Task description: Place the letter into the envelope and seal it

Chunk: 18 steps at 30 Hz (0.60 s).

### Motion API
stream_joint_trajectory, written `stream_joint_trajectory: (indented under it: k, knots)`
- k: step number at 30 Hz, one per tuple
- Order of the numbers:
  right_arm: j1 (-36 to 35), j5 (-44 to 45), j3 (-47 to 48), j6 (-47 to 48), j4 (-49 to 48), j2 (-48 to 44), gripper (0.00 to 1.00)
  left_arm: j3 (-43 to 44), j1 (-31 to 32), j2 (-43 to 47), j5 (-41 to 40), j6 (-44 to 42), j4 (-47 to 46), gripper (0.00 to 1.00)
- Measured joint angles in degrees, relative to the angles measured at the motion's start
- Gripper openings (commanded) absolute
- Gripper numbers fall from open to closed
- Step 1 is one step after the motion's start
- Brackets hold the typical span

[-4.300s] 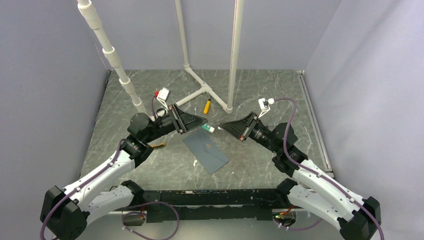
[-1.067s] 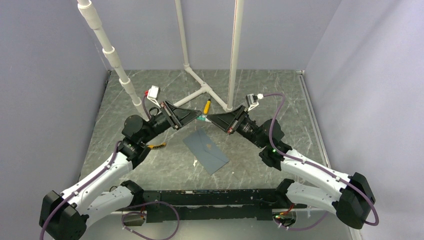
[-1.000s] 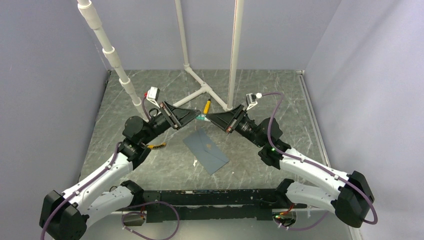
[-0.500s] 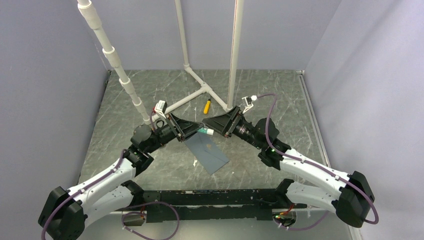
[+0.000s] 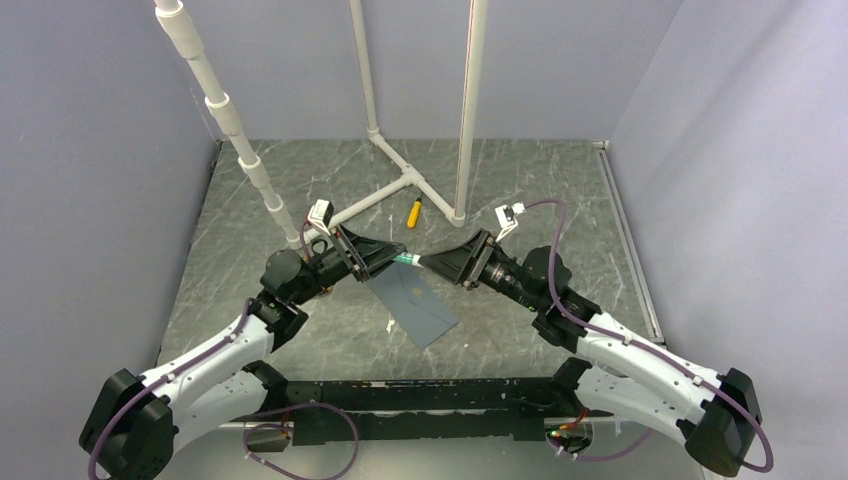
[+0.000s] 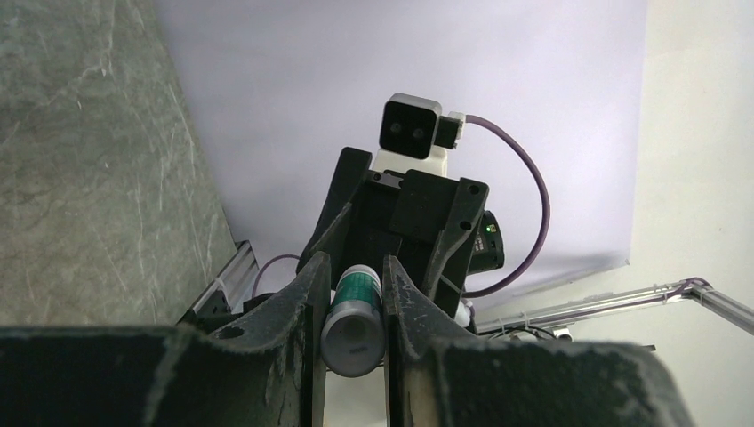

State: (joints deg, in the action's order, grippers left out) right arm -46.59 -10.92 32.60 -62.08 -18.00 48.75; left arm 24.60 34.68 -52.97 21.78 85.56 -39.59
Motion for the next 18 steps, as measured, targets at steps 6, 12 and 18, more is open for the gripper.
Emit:
stream_joint_trajectory:
  k: [6, 12, 18]
  knots:
    - [0.00, -0.42, 0.00, 0.81, -0.52, 1.01, 0.41, -0.31, -0.11, -1.29, 1.05, 1.38, -0.83, 0.02]
    - [0.04, -1.95, -0.02, -0.09, -2.62, 2.97, 0.11, -1.05, -0.31, -1.73, 1.31, 2.54, -2.25, 0.03]
    - [0.33, -3.08, -0.02, -0.70, -4.79, 3.82, 0.00, -1.05, -0.72, -1.64, 1.36, 3.10, -3.63, 0.02]
